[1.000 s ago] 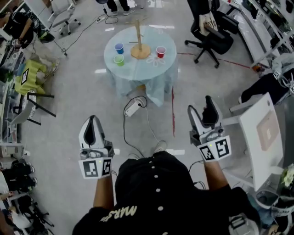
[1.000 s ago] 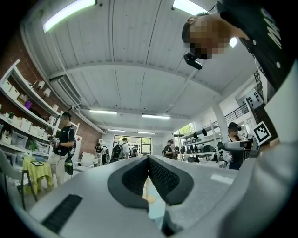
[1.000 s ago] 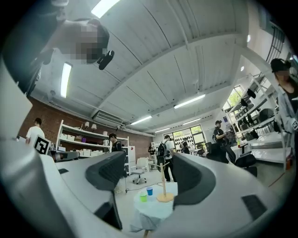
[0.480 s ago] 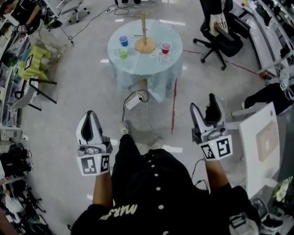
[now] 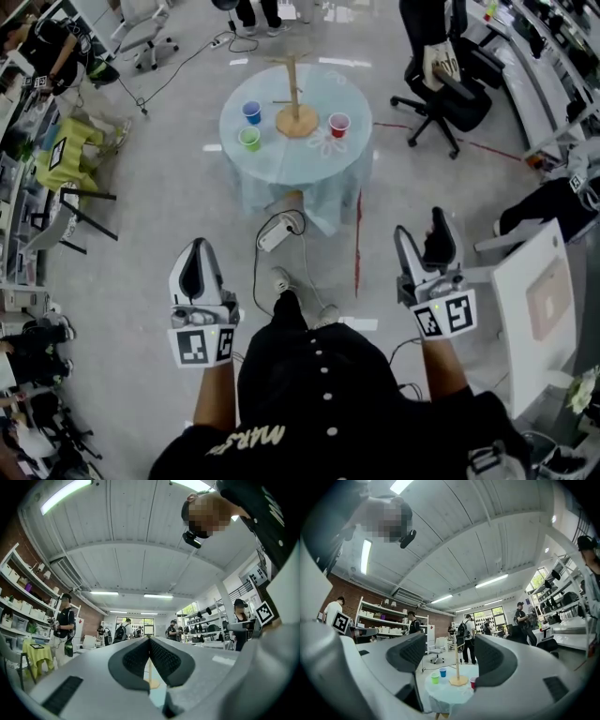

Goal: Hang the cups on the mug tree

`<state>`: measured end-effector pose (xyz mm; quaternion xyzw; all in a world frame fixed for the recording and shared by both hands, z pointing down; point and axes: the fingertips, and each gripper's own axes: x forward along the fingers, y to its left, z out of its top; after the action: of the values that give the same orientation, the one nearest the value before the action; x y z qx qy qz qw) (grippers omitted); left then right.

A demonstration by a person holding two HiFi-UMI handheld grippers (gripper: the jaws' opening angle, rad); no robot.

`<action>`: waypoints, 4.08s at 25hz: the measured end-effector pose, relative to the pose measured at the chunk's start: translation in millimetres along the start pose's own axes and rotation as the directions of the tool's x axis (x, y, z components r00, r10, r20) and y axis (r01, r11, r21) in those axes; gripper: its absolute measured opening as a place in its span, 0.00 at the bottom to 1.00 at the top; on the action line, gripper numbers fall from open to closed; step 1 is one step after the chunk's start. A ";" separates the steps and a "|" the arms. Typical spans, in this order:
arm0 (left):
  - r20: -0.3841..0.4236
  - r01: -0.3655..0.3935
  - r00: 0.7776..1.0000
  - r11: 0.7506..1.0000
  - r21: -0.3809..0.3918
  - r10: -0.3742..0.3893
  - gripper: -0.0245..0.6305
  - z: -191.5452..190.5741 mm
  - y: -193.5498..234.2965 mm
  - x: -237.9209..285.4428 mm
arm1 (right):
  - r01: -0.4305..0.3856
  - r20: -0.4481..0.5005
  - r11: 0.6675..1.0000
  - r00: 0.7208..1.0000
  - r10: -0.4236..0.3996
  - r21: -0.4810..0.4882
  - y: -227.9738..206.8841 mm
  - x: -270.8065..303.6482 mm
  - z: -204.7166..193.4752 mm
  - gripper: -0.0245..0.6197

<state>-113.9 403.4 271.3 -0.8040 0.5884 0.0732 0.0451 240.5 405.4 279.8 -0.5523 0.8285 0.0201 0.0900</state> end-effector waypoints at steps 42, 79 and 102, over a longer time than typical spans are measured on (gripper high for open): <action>0.022 0.200 0.980 0.975 -0.098 -0.199 0.04 -51.2 153.1 271.0 | 0.207 -0.018 0.977 0.978 -0.208 -0.047 -29.6 260.3 -43.2 0.53; -0.163 0.201 0.964 0.977 -0.071 -0.210 0.04 -162.0 69.4 460.1 | 0.002 -0.560 1.000 0.828 -0.006 -0.008 -215.2 406.8 -361.2 0.57; -0.281 0.152 0.945 0.985 -0.080 -0.168 0.04 -242.9 60.9 472.0 | -0.148 -0.727 0.985 0.685 0.039 -0.087 -248.9 425.9 -531.0 0.61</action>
<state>-16.1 -97.0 430.8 -0.8522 0.5191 -0.0309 -0.0581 242.6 -150.3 745.2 -0.4775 0.8206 -0.1368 -0.2827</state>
